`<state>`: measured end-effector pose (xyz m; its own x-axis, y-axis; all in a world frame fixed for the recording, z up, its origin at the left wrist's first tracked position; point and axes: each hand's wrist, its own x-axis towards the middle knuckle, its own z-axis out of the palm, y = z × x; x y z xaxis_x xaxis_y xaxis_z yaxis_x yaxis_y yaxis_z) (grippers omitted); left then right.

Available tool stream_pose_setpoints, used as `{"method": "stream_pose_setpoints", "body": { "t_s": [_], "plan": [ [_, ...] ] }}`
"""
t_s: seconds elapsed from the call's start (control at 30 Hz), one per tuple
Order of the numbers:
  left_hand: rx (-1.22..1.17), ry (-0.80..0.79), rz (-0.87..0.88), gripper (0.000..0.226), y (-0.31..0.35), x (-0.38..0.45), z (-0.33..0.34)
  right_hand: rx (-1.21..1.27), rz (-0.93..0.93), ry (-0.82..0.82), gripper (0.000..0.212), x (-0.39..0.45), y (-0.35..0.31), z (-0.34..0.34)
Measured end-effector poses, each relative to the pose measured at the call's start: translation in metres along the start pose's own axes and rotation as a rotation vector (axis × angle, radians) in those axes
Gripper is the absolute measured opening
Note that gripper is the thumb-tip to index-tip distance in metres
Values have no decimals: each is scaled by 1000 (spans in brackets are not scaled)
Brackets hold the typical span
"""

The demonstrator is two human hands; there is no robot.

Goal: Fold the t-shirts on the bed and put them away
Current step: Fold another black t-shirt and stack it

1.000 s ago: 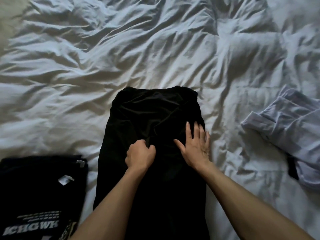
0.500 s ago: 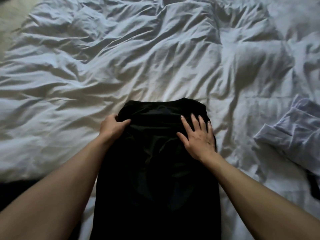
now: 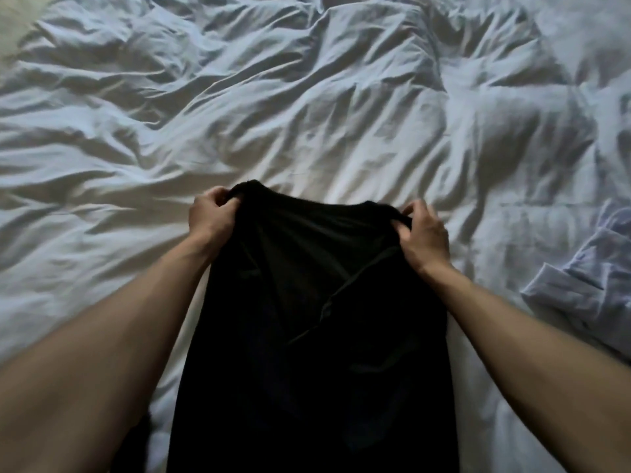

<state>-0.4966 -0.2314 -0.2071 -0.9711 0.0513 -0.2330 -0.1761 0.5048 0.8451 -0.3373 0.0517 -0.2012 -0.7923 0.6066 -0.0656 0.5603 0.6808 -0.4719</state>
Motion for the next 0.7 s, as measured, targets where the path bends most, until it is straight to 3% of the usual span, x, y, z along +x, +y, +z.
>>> {"method": "stream_pose_setpoints", "body": {
  "t_s": [0.13, 0.17, 0.23, 0.3, 0.33, 0.43, 0.57, 0.7],
  "plan": [
    [73, 72, 23, 24, 3, 11, -7, -353, -100, 166, 40, -4, -14, -4],
    [160, 106, 141, 28, 3, 0, -11, -383, -190, 251, 45, -17, -19, -3],
    [300, 82, 560, 31, 1, -35, -18, -302, -426, 322, 50, -56, -31, 4],
    [420, -128, 893, 31, -9, -81, -22, -205, -618, 229, 52, -105, -35, 16],
    [504, -232, 972, 33, -17, -102, -22, -213, -667, 147, 54, -126, -33, 21],
    [724, -401, 983, 37, -44, -131, -20, -382, -610, -55, 63, -161, -7, 38],
    [903, -399, 949, 39, -47, -124, -25, -493, -453, -89, 69, -164, 19, 35],
    [888, -532, 1000, 26, -37, -118, -27, -505, -423, -122, 71, -170, 28, 27]
  ]
}}
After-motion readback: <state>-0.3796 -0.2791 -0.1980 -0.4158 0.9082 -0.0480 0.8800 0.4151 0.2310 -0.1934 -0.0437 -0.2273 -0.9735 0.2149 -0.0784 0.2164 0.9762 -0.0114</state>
